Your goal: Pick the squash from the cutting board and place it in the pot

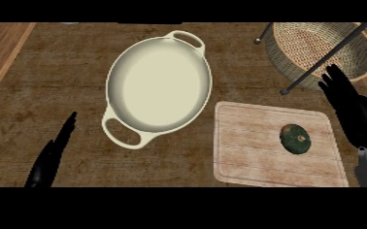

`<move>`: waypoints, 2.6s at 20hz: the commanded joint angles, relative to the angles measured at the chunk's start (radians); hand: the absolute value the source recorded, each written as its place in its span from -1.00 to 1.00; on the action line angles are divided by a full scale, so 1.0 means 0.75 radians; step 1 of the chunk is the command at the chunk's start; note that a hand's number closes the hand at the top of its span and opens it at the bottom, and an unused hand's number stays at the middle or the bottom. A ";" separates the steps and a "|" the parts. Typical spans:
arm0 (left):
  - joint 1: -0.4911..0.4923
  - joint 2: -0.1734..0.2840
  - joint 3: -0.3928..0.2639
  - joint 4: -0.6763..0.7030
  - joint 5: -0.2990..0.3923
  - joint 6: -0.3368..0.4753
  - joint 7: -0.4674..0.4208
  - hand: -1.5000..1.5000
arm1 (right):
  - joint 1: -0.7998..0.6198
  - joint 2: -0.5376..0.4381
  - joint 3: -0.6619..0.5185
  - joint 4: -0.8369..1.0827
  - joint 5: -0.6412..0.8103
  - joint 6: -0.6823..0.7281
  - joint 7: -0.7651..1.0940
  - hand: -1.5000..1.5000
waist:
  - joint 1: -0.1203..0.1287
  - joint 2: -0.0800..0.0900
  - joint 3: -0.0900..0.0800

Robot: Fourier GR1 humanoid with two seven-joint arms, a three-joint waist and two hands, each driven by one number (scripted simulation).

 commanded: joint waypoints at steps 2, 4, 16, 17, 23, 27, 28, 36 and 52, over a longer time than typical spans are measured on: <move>-0.061 -0.083 -0.007 -0.088 0.111 -0.124 0.063 0.00 | 0.029 -0.006 -0.032 0.042 0.163 -0.117 -0.129 -1.00 | -0.004 -0.026 0.032; -0.095 -0.152 -0.031 -0.181 0.201 -0.185 0.108 0.00 | 0.031 -0.102 -0.134 0.111 0.233 -0.177 -0.226 -1.00 | -0.018 -0.025 0.034; -0.113 -0.196 -0.018 -0.434 0.435 -0.319 0.352 0.00 | 0.180 -0.173 0.205 0.192 0.966 -0.661 0.381 -1.00 | 0.020 -0.032 0.028; -0.160 -0.270 -0.060 -0.448 0.407 -0.239 0.405 0.00 | 0.193 -0.245 0.218 0.126 0.975 -0.571 0.474 -1.00 | 0.007 -0.033 0.028; -0.149 -0.293 -0.019 -0.269 0.383 -0.305 0.282 0.00 | 0.176 -0.407 0.233 -0.386 1.020 -0.305 1.021 -1.00 | -0.017 -0.031 0.025; -0.171 -0.253 0.005 -0.393 0.419 -0.302 0.400 0.00 | 0.084 -0.425 0.234 -0.622 0.906 -0.087 1.379 -1.00 | -0.001 -0.032 0.026; -0.170 -0.279 0.002 -0.358 0.404 -0.292 0.384 0.00 | 0.056 -0.386 0.217 -0.599 0.855 -0.073 1.411 -1.00 | 0.003 -0.028 0.028; -0.117 -0.265 0.012 -0.424 0.377 -0.327 0.363 0.00 | 0.019 -0.308 0.223 -0.725 0.859 -0.056 1.735 -1.00 | 0.012 -0.027 0.030; -0.206 -0.349 0.047 -0.376 0.345 -0.343 0.428 0.00 | -0.051 -0.015 0.396 -0.378 1.175 -0.037 1.629 -1.00 | 0.010 -0.023 0.030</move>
